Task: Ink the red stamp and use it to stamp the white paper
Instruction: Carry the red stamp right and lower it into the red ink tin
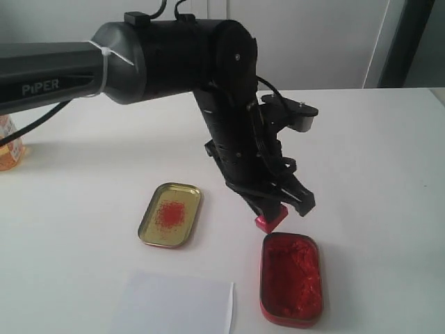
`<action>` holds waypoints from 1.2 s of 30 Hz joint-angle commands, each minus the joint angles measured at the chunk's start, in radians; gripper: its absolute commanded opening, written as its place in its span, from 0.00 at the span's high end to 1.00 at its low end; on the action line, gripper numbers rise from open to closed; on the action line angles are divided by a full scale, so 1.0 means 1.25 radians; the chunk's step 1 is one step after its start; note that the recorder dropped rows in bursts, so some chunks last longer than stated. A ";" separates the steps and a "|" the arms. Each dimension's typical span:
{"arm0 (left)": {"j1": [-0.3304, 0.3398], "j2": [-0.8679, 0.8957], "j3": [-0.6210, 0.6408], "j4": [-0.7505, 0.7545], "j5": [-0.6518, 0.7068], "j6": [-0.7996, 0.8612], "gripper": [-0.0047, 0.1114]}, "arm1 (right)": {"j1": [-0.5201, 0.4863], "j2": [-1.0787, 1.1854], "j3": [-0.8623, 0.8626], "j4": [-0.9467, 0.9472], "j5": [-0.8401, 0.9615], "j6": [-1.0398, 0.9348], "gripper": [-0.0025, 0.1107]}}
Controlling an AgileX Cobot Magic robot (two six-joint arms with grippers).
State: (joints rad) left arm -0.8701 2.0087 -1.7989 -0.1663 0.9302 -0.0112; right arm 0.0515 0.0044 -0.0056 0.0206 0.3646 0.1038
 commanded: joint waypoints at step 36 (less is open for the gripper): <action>-0.031 0.200 -0.295 -0.043 0.233 0.233 0.96 | -0.002 -0.003 0.005 0.001 -0.012 0.005 0.98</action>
State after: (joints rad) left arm -0.9045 2.2538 -2.1498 -0.2176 1.1286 0.2329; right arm 0.0515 0.0044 -0.0056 0.0206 0.3646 0.1059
